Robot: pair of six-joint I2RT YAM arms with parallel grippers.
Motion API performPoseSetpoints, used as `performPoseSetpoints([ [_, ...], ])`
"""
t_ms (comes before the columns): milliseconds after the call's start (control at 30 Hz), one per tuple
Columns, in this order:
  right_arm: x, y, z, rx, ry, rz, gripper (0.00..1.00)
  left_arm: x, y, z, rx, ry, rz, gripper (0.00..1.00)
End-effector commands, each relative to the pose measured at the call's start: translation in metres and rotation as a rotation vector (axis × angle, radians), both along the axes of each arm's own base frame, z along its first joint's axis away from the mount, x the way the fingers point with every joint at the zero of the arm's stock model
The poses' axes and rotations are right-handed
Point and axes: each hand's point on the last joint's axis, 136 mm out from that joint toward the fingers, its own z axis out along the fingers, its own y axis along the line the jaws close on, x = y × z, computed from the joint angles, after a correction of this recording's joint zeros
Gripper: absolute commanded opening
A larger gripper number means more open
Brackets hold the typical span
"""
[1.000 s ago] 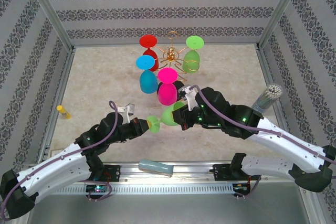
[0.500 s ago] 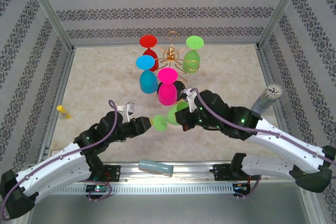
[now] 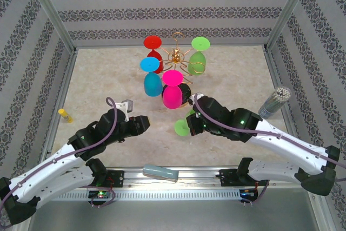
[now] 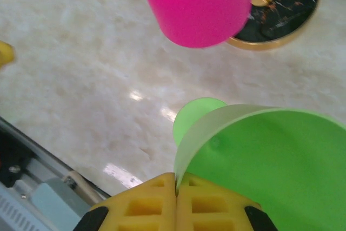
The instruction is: Take the wine glass off the wine glass rack
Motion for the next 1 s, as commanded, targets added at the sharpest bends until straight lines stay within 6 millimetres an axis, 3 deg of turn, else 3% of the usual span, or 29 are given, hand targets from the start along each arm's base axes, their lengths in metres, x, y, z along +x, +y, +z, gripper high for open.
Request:
performPoseSetpoints([
  [0,0.011,-0.014,0.003,-0.062,-0.019,-0.058,0.00,0.007,0.022,0.000,0.147,-0.049,0.038,0.45],
  [200,0.021,-0.020,-0.008,-0.087,0.020,-0.095,0.00,0.014,0.022,0.005,0.238,-0.077,0.009,0.45],
  [367,0.033,-0.021,-0.012,-0.101,0.039,-0.107,0.00,0.021,0.018,-0.002,0.299,-0.058,-0.011,0.45],
  [967,0.069,-0.025,-0.028,-0.206,0.052,-0.132,0.00,0.029,0.021,-0.009,0.336,-0.068,0.003,0.45],
])
